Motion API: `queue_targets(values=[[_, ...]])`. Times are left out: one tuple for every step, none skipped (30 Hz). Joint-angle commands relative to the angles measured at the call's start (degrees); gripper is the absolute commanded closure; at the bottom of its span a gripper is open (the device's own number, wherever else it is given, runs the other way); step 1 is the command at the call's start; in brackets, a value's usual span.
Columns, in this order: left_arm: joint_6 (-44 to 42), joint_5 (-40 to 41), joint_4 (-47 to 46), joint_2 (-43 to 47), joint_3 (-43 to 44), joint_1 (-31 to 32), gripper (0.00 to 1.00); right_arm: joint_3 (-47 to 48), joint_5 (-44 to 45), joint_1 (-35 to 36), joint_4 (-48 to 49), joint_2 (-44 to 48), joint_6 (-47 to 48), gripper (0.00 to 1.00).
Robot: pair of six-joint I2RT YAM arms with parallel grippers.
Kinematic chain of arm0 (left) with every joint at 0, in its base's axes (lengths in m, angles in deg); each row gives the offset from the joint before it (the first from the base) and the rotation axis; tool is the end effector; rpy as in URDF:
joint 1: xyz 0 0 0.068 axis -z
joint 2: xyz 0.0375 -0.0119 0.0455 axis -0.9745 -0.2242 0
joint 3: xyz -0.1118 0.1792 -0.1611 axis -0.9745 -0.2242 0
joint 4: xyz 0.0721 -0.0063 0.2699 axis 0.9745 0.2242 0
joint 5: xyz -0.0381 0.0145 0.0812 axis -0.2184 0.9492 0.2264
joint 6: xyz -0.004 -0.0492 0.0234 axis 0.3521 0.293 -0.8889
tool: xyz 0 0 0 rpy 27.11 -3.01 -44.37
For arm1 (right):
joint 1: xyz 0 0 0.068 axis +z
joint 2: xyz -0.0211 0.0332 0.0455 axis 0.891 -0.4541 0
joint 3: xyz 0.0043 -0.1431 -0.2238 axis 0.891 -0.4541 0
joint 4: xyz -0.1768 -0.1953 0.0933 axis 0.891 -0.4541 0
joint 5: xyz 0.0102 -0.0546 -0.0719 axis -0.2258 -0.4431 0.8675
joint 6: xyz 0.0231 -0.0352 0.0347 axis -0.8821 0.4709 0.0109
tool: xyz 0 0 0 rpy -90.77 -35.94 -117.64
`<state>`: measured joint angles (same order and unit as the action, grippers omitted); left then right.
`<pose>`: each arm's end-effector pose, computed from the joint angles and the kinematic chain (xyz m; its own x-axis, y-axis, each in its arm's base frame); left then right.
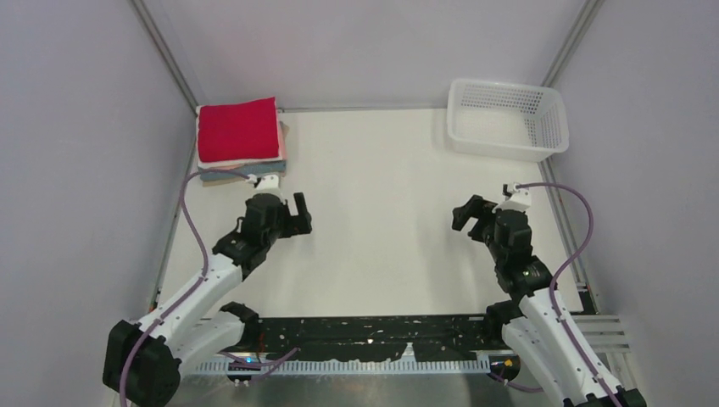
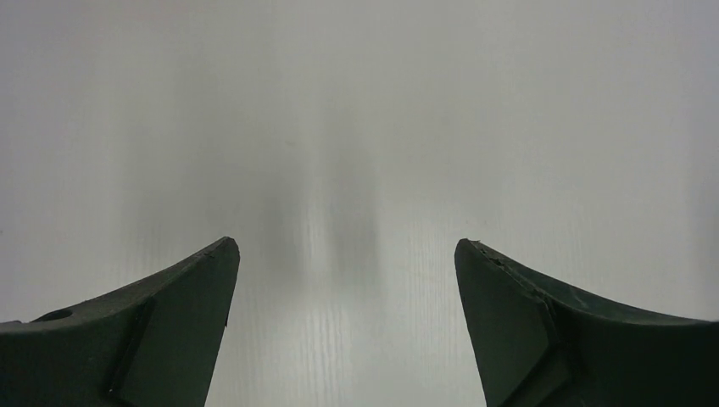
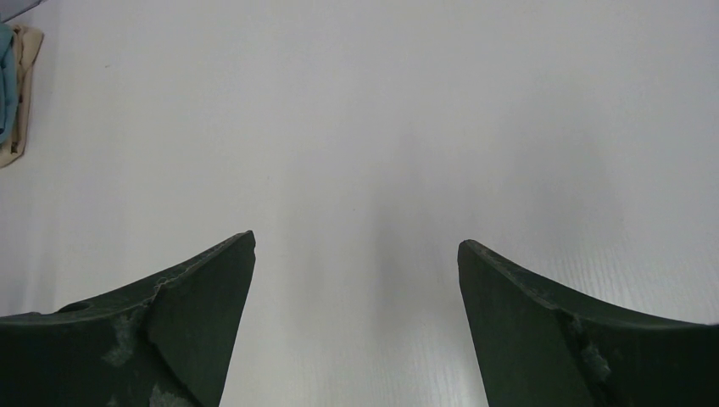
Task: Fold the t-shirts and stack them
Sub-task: Reset both arms
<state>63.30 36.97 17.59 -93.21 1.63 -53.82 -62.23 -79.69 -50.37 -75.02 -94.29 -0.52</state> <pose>0.2167 -0.0840 0.2336 -0.5331 -0.2544 -0.8069 -0.0348 0.9595 -0.2796 0.1758 0.0335 0.2304 -0.3585 0.3435 -0.8680 0.0848 0.9380 0.3362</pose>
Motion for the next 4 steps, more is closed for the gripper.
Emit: queue_targets(values=[[0.1, -0.5, -6.5, 5.2, -1.5, 4.4, 0.0, -1.2, 1.5, -0.1, 2.8, 0.5, -0.6, 0.06], [-0.4, -1.3, -6.9, 5.9, -1.9, 4.7, 0.0, -1.3, 1.6, -0.1, 2.9, 0.2, -0.6, 0.06], [-0.8, -1.7, -7.3, 6.4, -2.3, 4.9, 0.0, -1.3, 1.9, -0.1, 2.8, -0.3, -0.6, 0.06], [-1.2, -1.6, -7.4, 6.5, -2.5, 4.9, 0.0, -1.2, 2.2, -0.1, 2.7, -0.4, -0.9, 0.06]])
